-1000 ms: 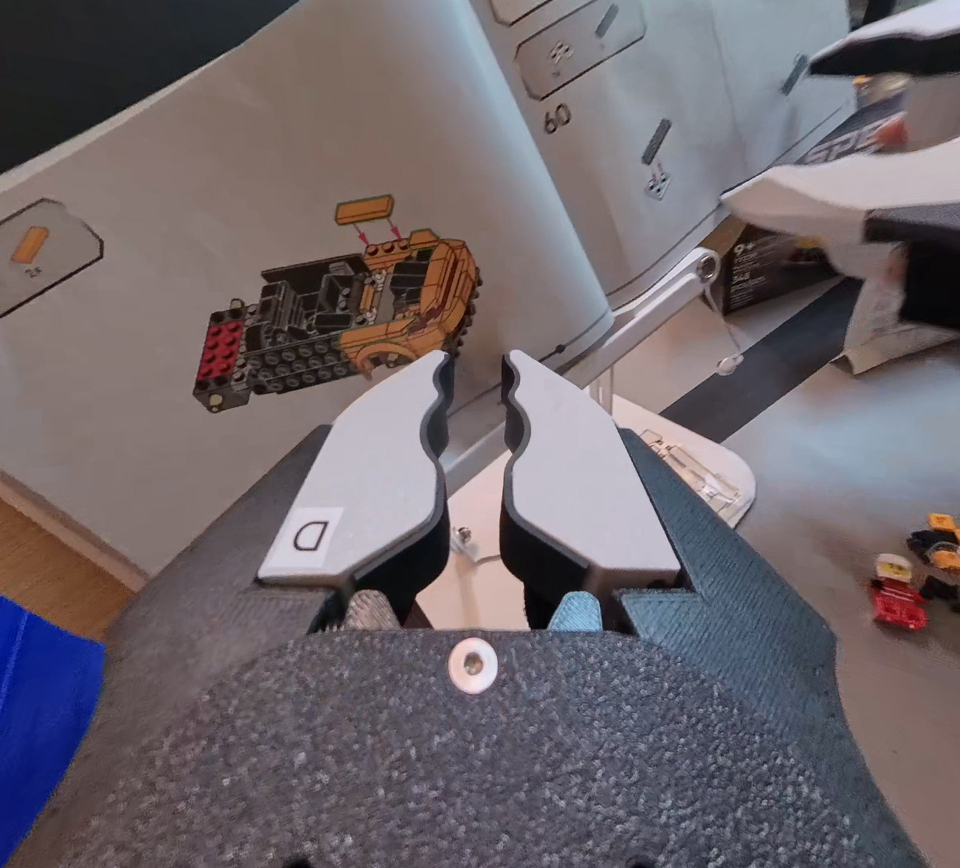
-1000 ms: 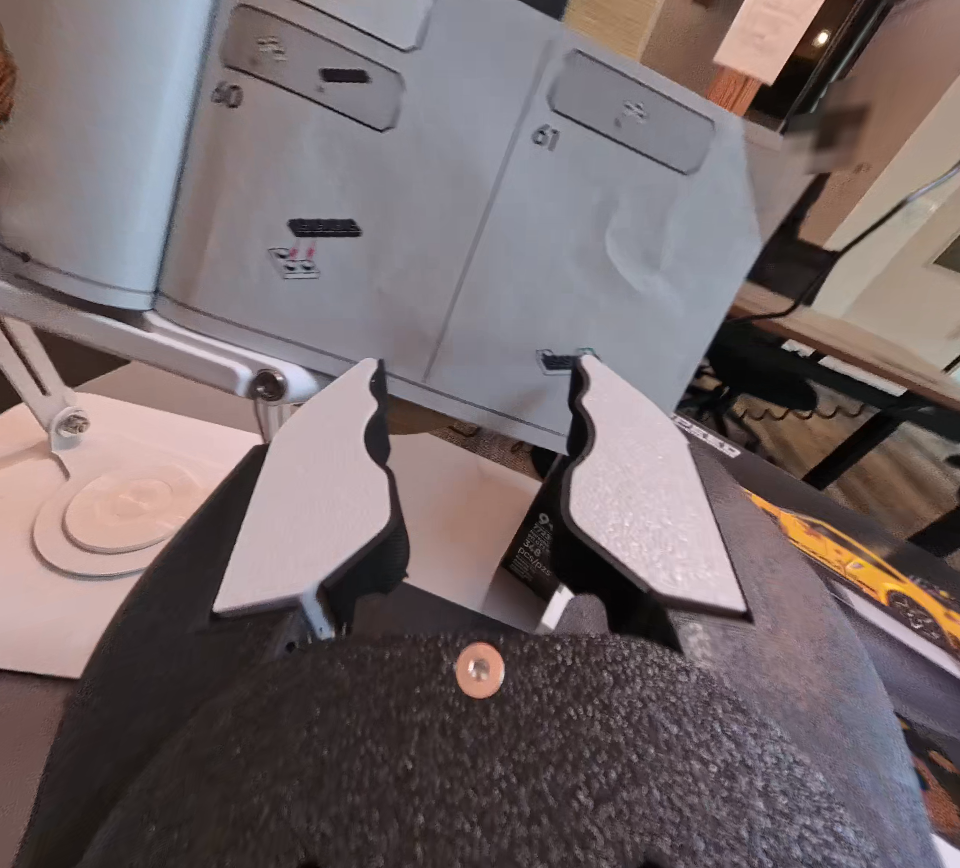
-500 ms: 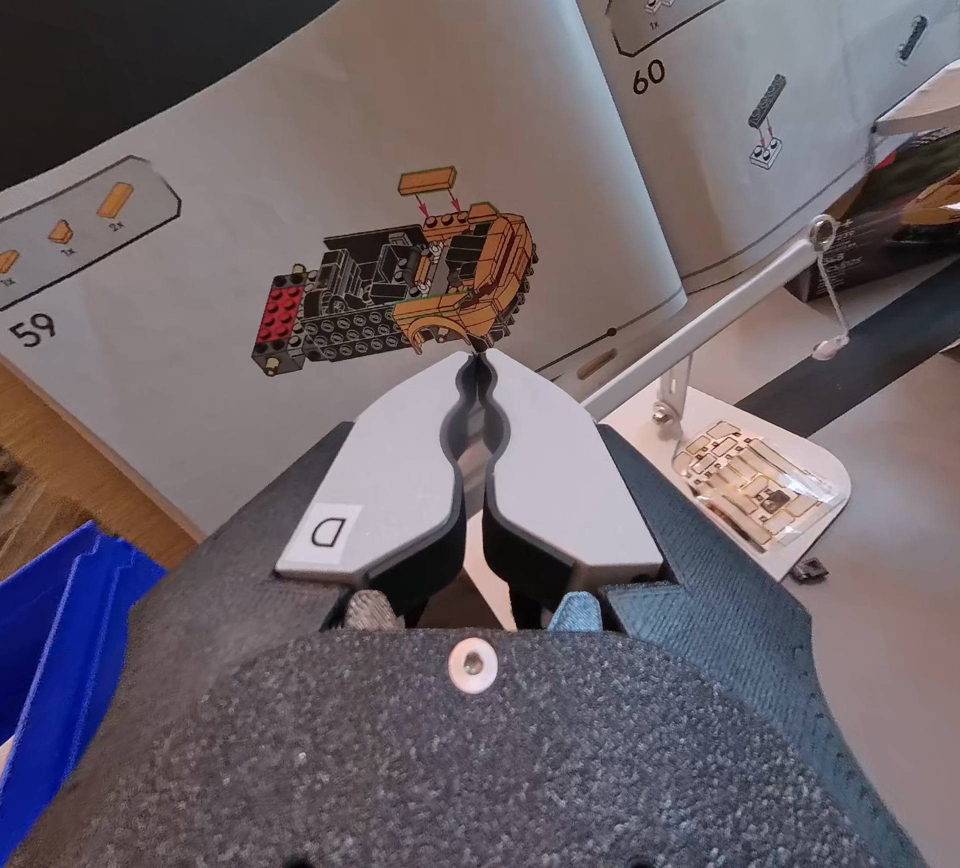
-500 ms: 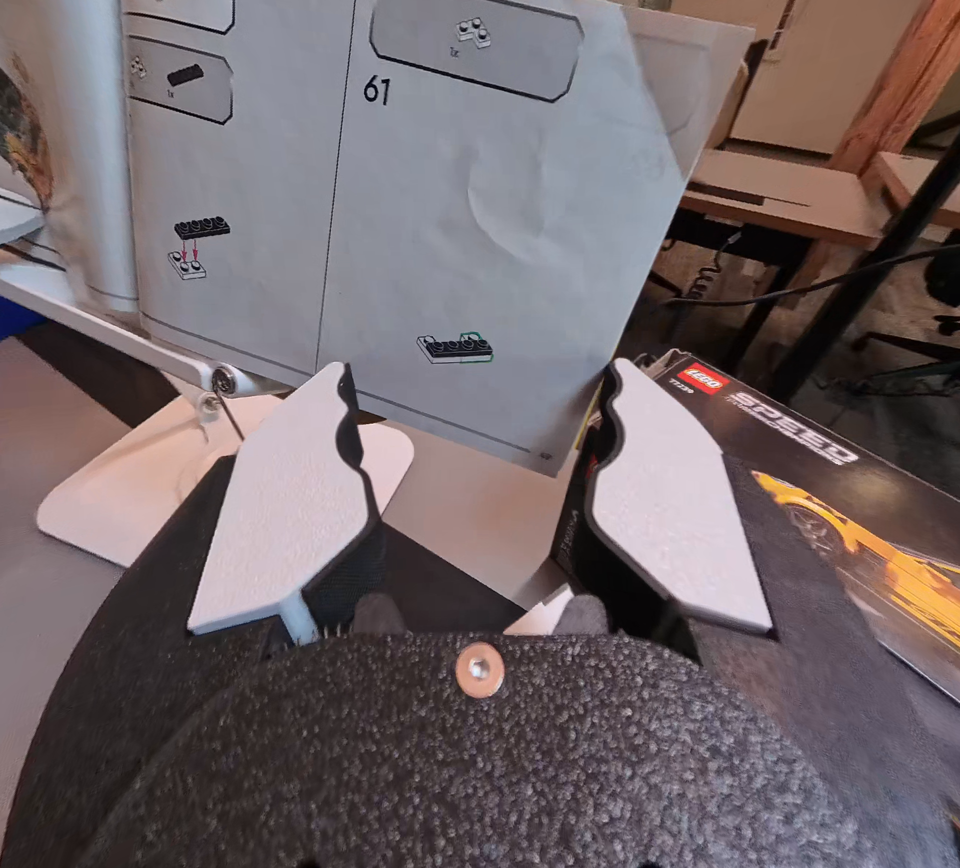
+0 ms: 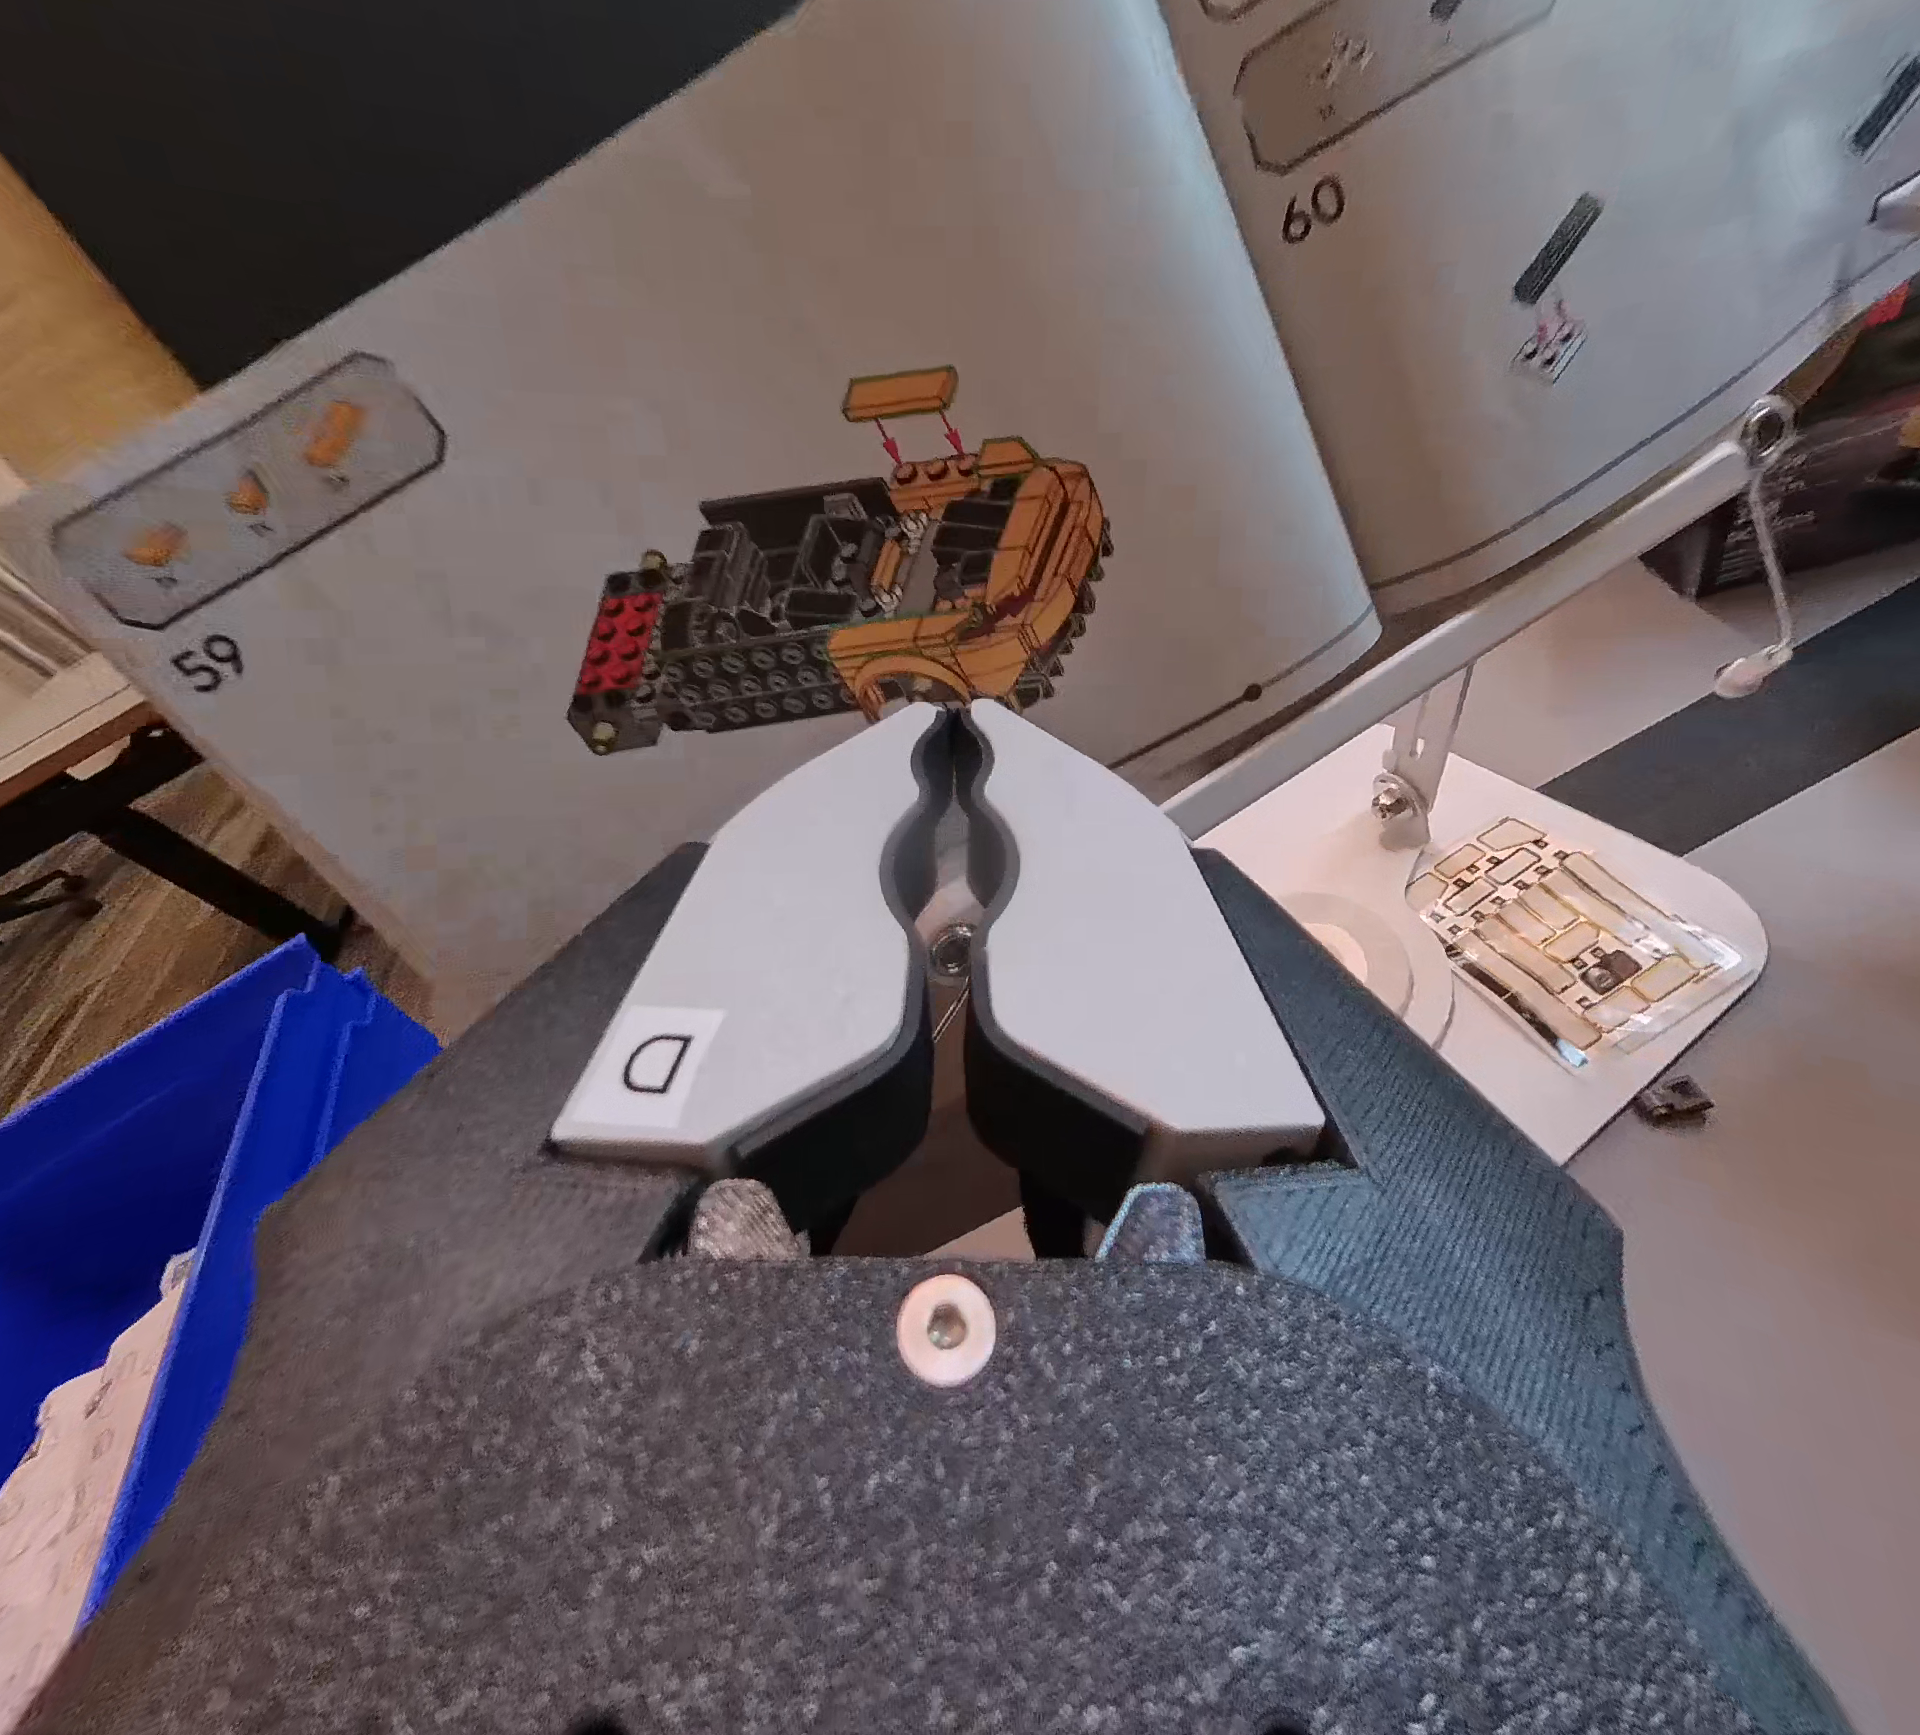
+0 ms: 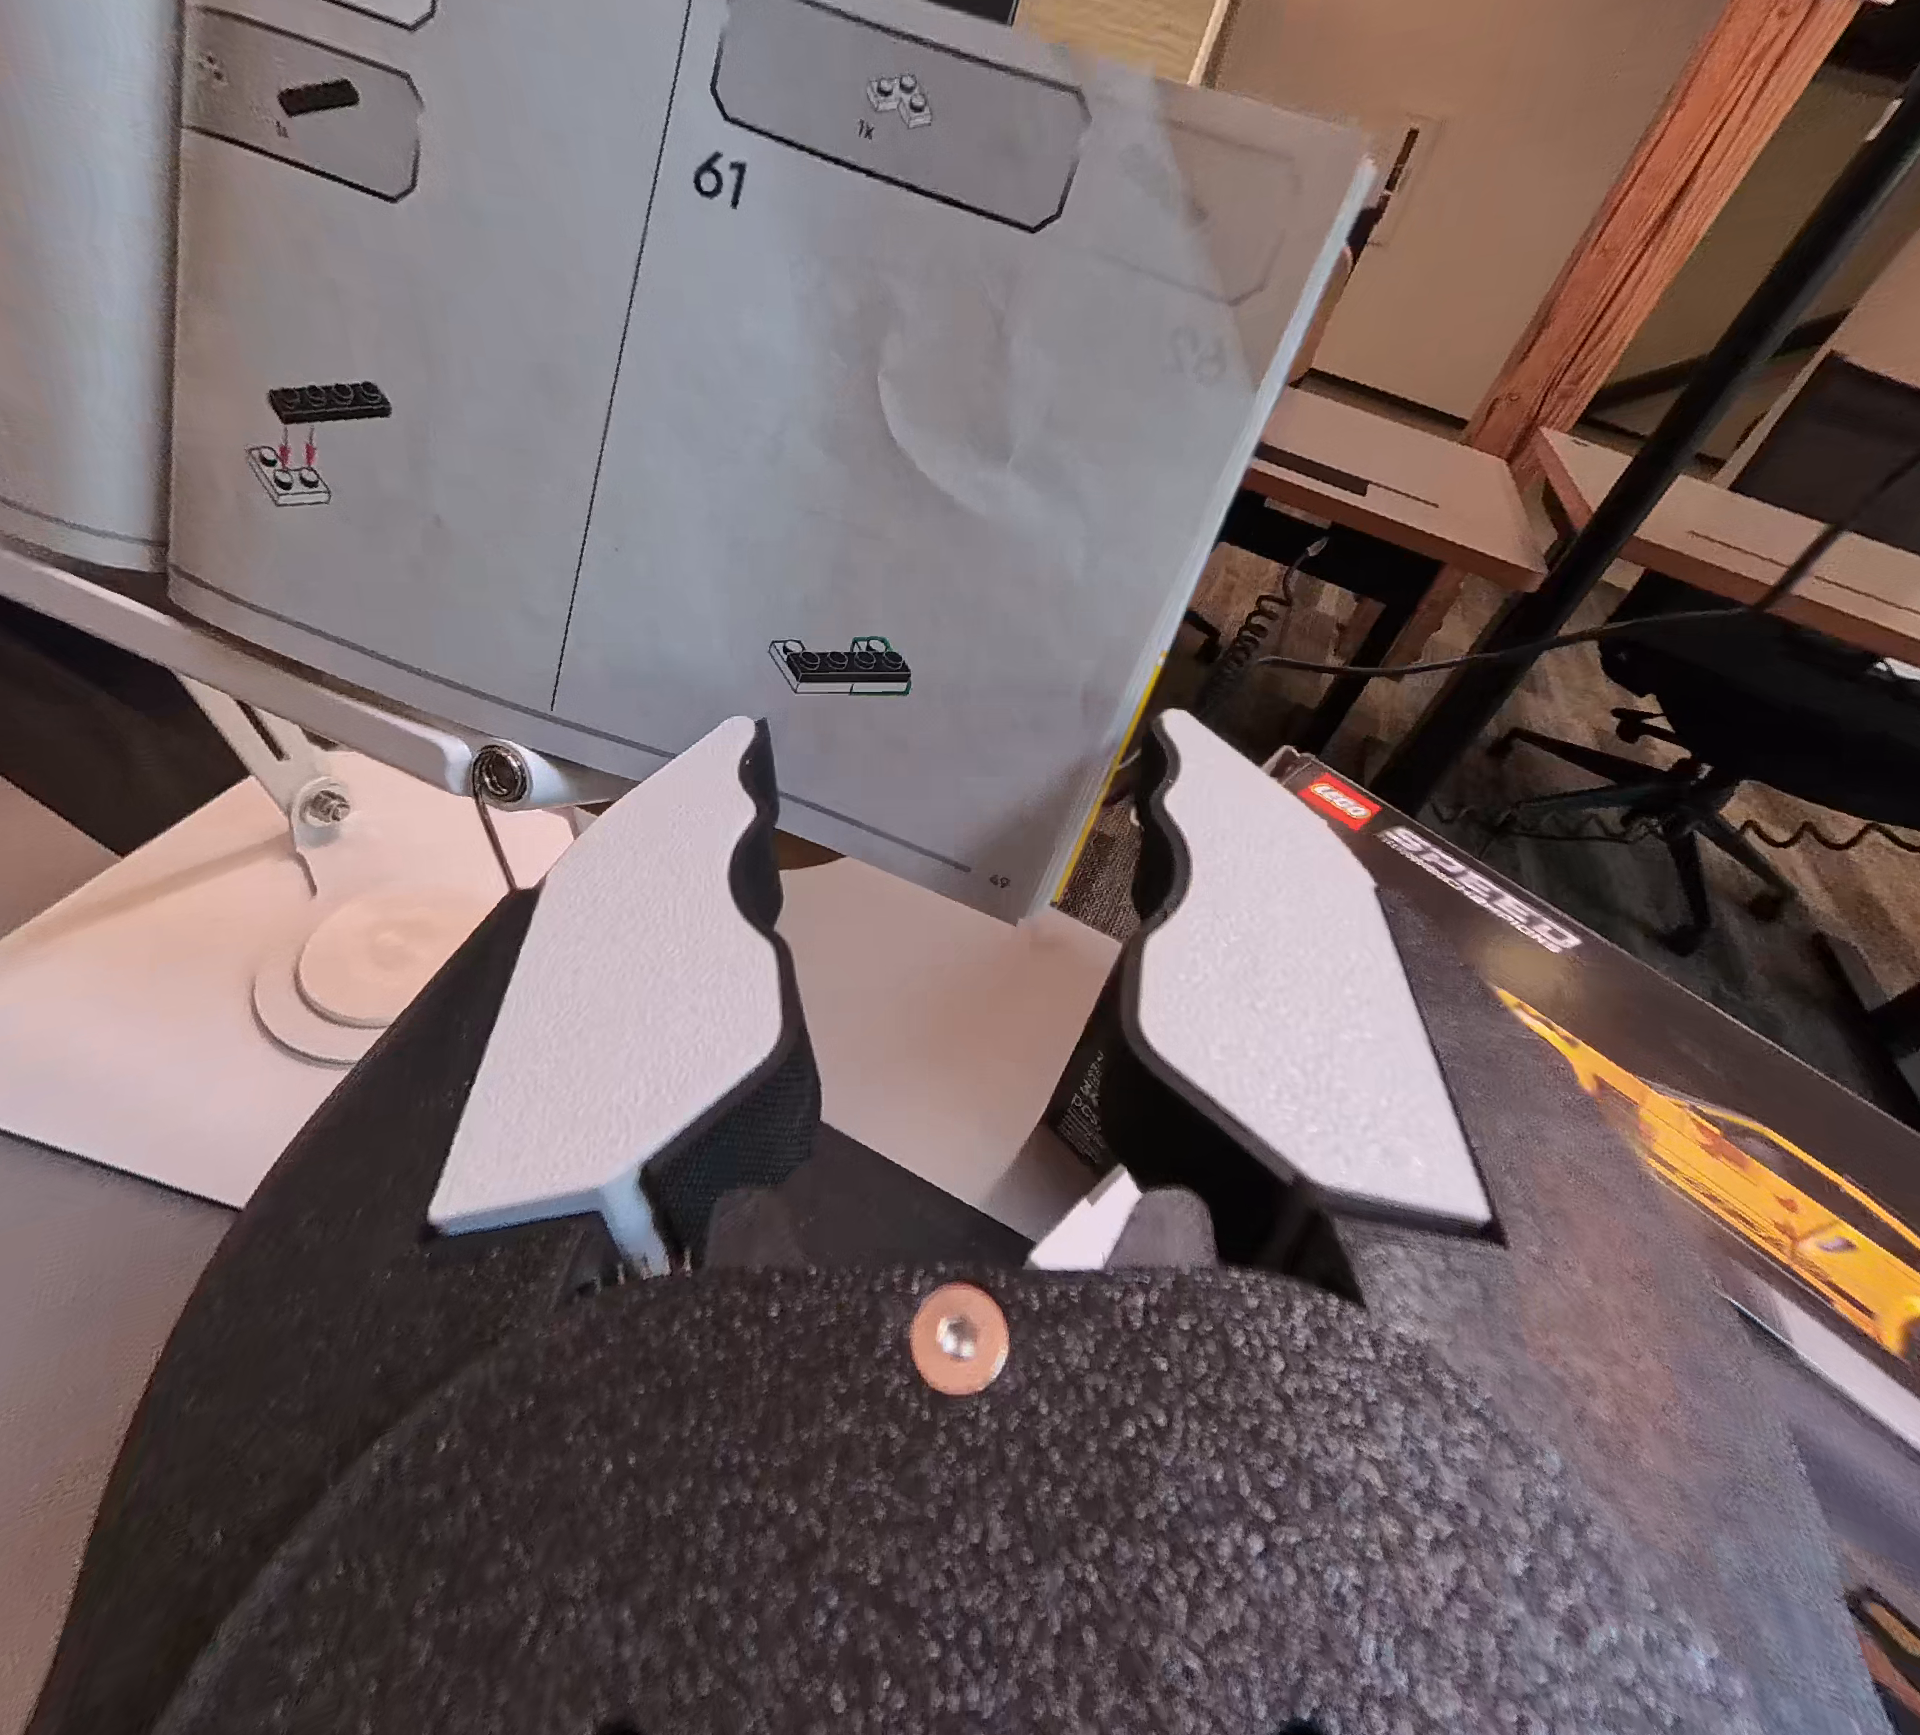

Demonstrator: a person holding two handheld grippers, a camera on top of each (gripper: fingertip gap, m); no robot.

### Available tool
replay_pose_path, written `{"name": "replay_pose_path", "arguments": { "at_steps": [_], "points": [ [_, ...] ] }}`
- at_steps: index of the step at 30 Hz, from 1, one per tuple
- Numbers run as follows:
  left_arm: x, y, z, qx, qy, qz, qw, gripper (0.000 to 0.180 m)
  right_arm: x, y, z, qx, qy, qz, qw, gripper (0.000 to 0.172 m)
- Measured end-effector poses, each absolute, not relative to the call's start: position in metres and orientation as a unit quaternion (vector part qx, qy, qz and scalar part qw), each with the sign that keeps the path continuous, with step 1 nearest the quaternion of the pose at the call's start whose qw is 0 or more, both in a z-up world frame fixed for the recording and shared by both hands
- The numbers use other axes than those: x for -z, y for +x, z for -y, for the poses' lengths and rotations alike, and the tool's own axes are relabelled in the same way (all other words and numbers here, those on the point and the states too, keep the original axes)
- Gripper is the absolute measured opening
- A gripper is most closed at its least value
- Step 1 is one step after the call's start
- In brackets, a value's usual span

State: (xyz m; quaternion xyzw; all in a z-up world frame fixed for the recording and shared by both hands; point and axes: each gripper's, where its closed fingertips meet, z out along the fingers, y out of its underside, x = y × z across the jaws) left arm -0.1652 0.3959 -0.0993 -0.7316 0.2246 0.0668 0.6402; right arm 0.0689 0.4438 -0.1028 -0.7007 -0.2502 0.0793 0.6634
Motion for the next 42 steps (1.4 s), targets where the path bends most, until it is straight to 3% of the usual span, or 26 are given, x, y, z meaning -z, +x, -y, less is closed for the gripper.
{"name": "replay_pose_path", "arguments": {
  "at_steps": [12, 26, 31, 35, 42],
  "points": [
    [0.097, -0.164, -0.375, -0.034, -0.717, -0.215, 0.662, 0.001, 0.082, 0.046, -0.386, -0.082, -0.65, 0.272, 0.705, 0.062],
    [0.099, -0.199, -0.37, -0.017, -0.725, -0.158, 0.67, 0.0, 0.081, -0.094, -0.336, -0.139, -0.599, 0.346, 0.708, 0.019],
    [0.092, -0.203, -0.367, -0.009, -0.715, -0.152, 0.682, 0.0, 0.077, -0.117, -0.339, -0.121, -0.596, 0.347, 0.714, 0.008],
    [0.09, -0.203, -0.366, -0.006, -0.711, -0.153, 0.686, 0.0, 0.079, -0.114, -0.359, -0.079, -0.615, 0.331, 0.711, 0.009],
    [0.088, -0.202, -0.364, 0.002, -0.708, -0.154, 0.689, 0.0, 0.111, -0.074, -0.41, -0.005, -0.681, 0.297, 0.669, 0.002]
  ]
}}
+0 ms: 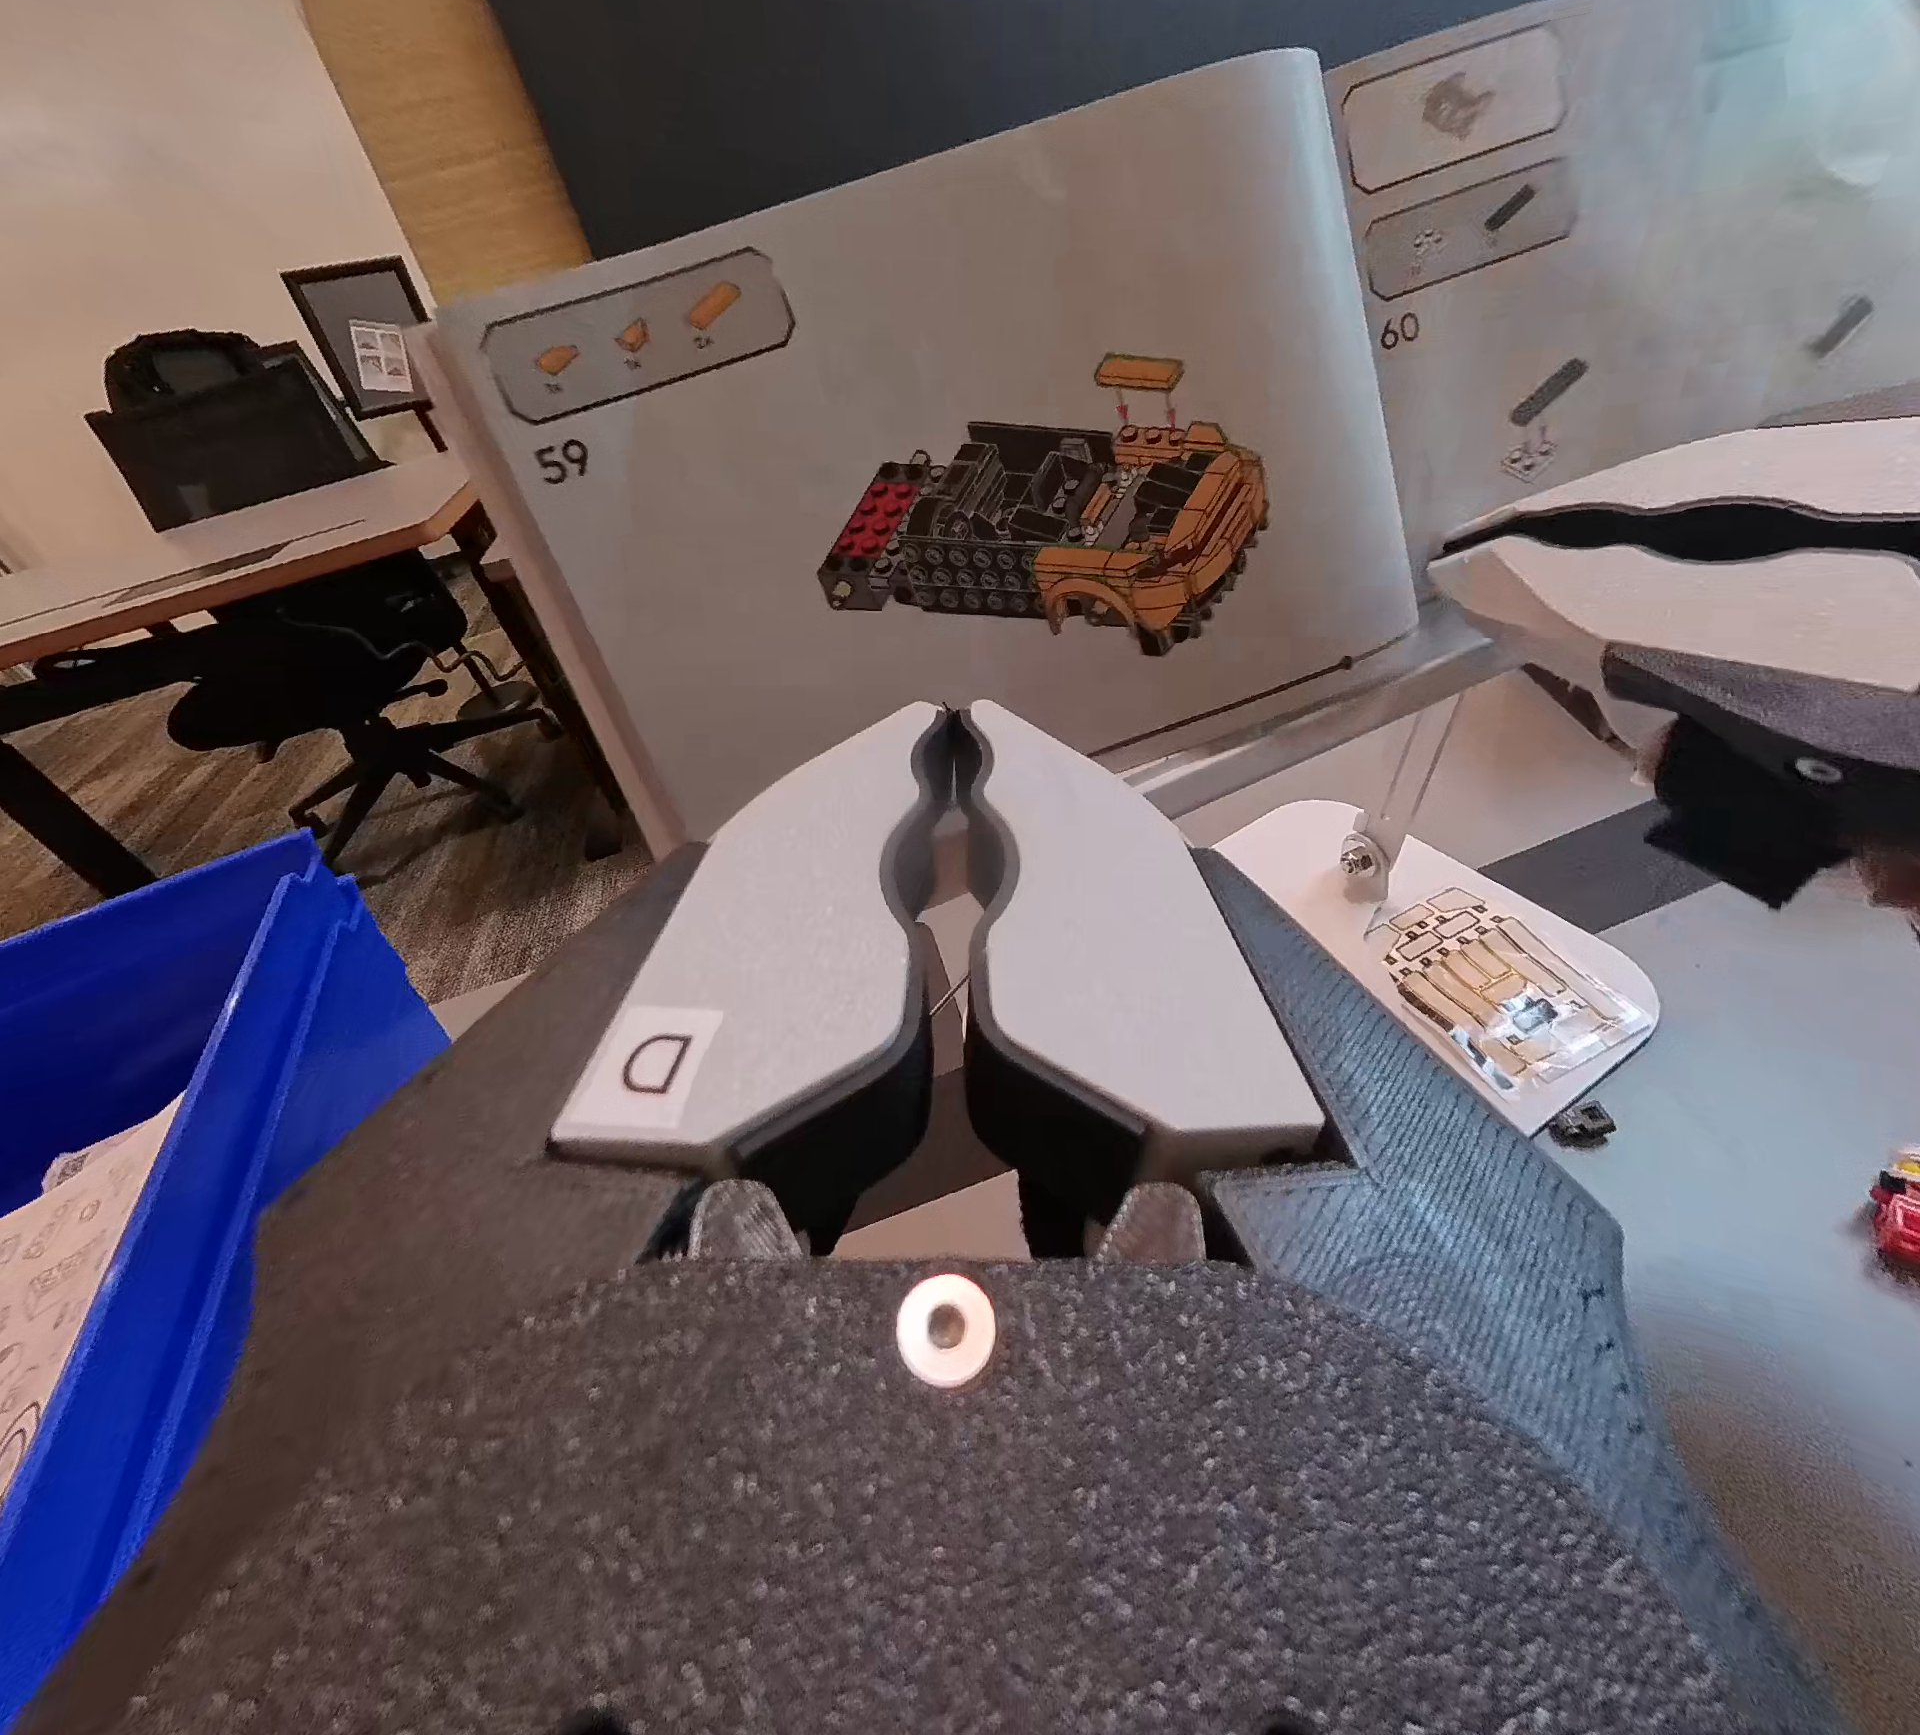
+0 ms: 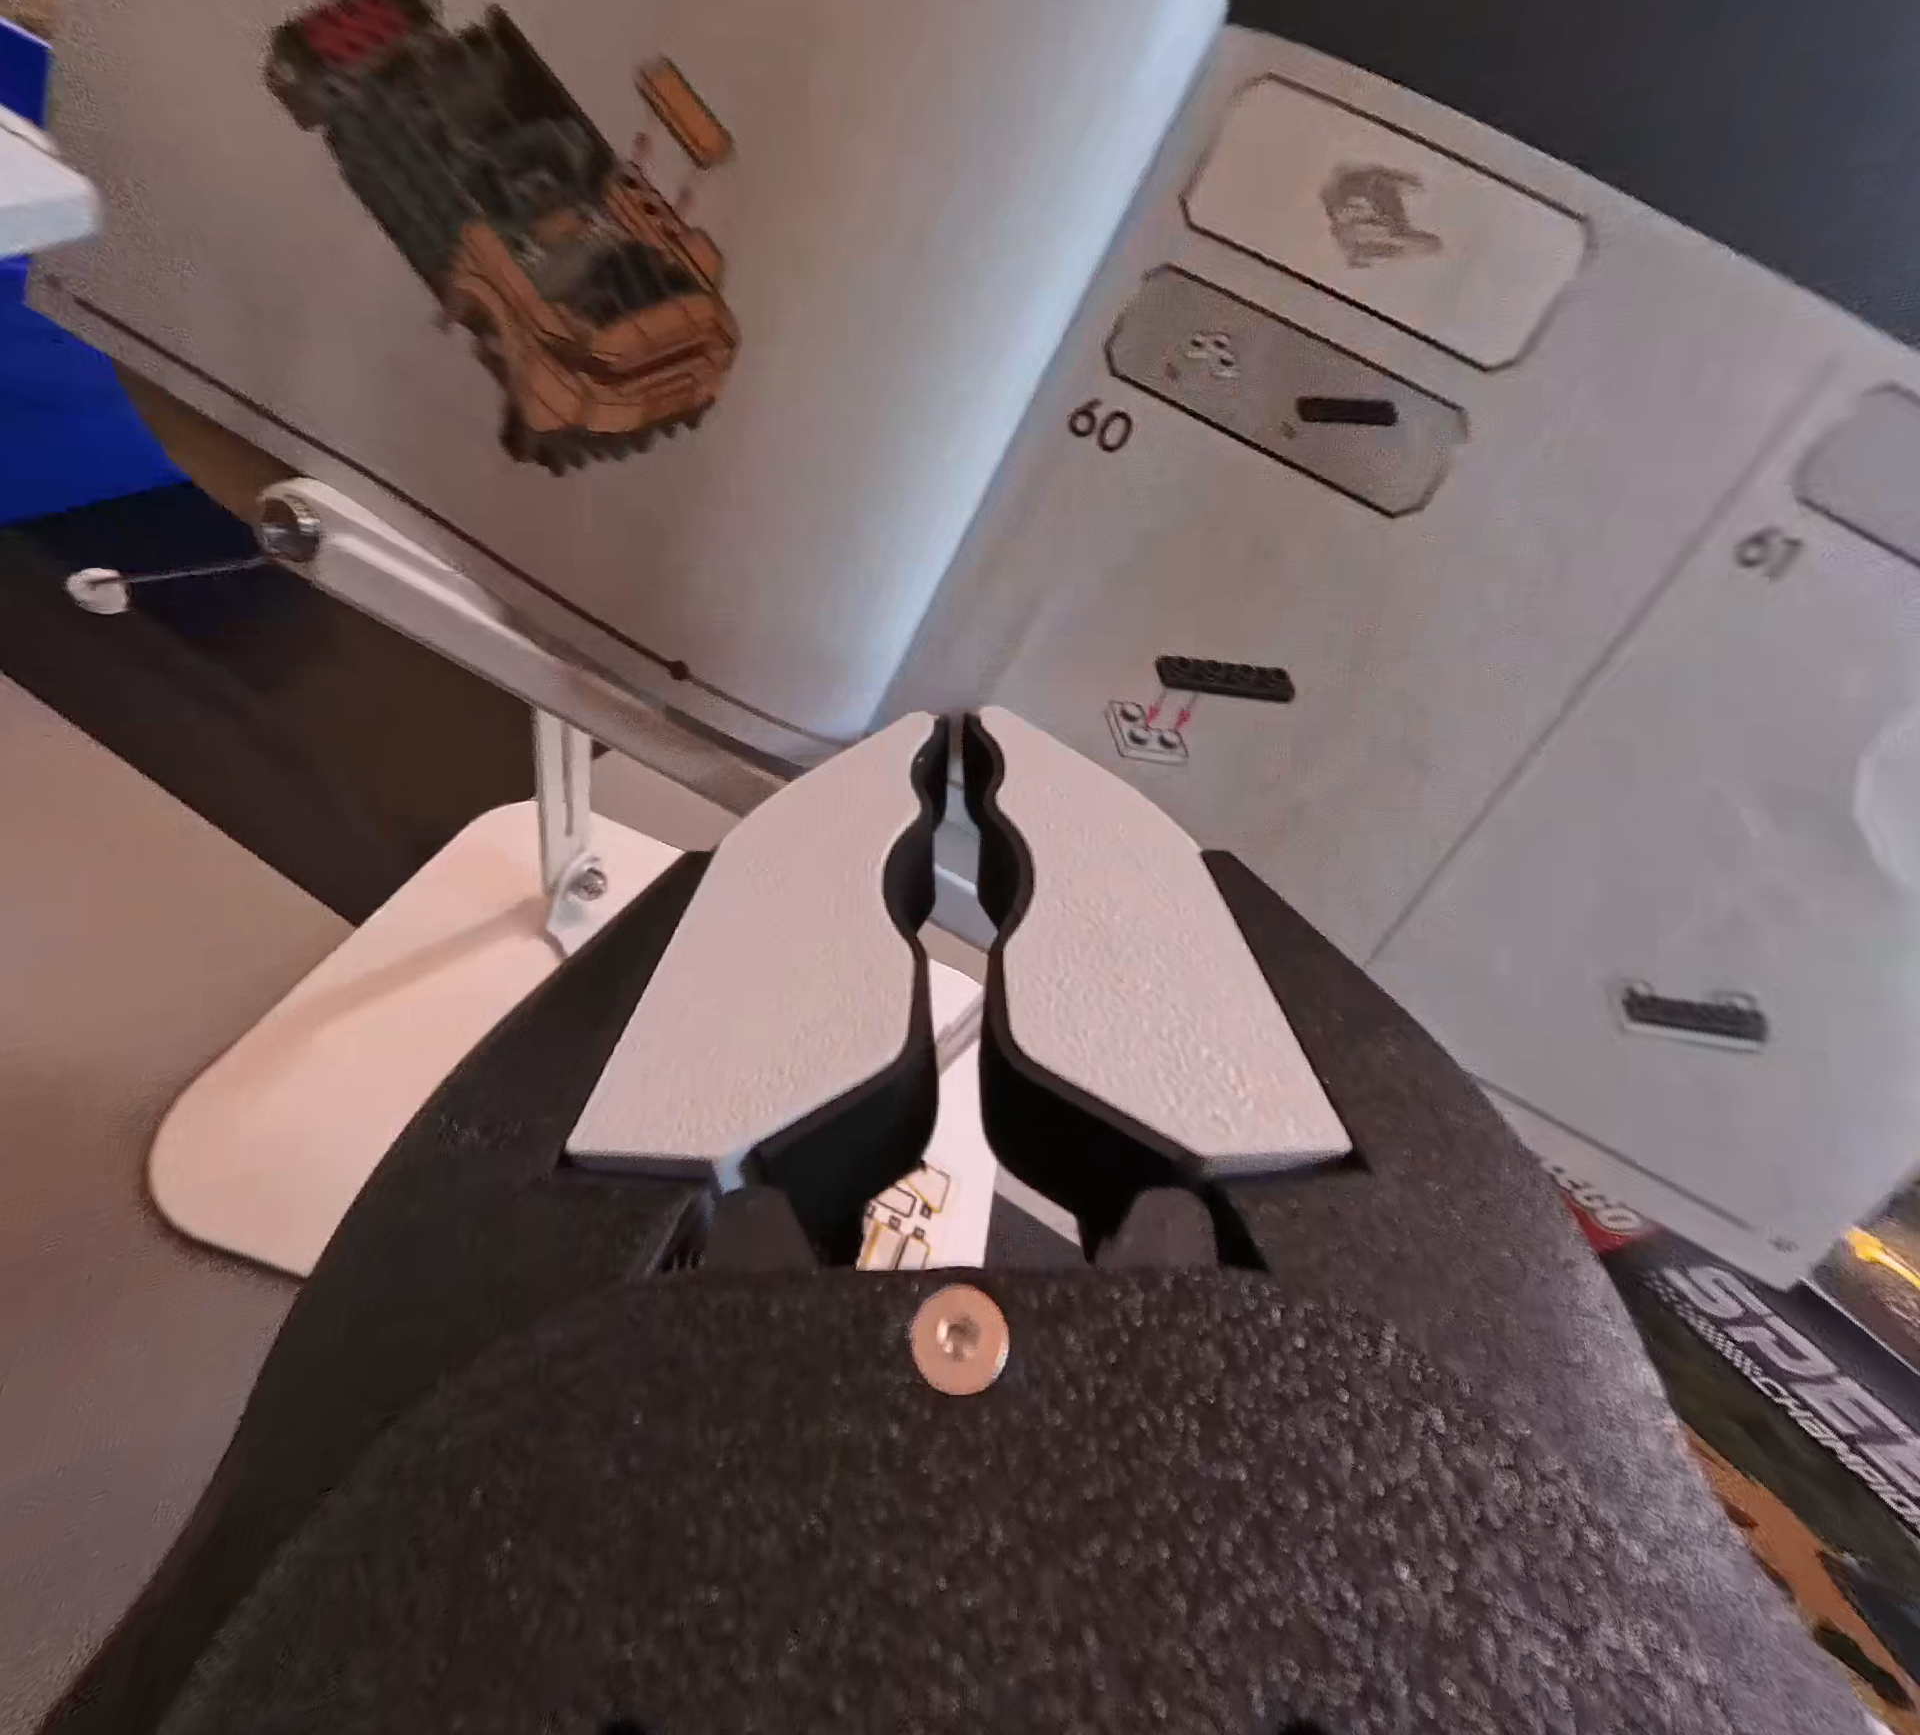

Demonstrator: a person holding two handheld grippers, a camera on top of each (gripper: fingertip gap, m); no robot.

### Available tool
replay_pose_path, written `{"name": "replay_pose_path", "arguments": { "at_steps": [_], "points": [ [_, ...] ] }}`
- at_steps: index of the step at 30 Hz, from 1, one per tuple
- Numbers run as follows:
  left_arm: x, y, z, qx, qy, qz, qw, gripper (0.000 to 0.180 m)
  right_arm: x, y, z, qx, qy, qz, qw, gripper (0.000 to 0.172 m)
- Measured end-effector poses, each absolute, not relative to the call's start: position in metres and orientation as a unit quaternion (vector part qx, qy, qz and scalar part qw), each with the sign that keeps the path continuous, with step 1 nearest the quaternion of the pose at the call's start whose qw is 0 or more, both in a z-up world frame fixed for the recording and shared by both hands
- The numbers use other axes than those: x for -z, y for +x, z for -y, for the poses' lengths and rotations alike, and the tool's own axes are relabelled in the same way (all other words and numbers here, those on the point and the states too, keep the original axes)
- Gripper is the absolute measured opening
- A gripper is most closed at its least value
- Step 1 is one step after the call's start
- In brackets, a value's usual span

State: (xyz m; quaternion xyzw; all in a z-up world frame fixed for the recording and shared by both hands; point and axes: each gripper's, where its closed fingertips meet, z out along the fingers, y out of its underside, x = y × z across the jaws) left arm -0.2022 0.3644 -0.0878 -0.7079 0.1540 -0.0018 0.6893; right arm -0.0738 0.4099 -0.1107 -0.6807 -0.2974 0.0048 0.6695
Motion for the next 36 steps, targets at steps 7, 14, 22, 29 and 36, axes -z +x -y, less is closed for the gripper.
{"name": "replay_pose_path", "arguments": {
  "at_steps": [7, 14, 22, 29, 36],
  "points": [
    [0.094, -0.201, -0.367, 0.006, -0.715, -0.159, 0.681, 0.0, 0.111, -0.052, -0.417, -0.071, -0.703, 0.245, 0.664, 0.001],
    [0.116, -0.2, -0.384, -0.007, -0.736, -0.173, 0.655, 0.0, 0.11, -0.067, -0.41, -0.023, -0.678, 0.31, 0.666, 0.01],
    [0.097, -0.215, -0.394, -0.024, -0.727, -0.142, 0.671, 0.0, 0.1, -0.089, -0.407, 0.035, -0.641, 0.392, 0.659, 0.006],
    [0.076, -0.152, -0.375, 0.049, -0.694, -0.235, 0.679, 0.0, 0.1, -0.094, -0.412, 0.069, -0.636, 0.405, 0.654, 0.008],
    [0.106, -0.119, -0.41, 0.001, -0.728, -0.279, 0.626, 0.0, 0.1, -0.093, -0.41, 0.011, -0.648, 0.403, 0.647, 0.008]
  ]
}}
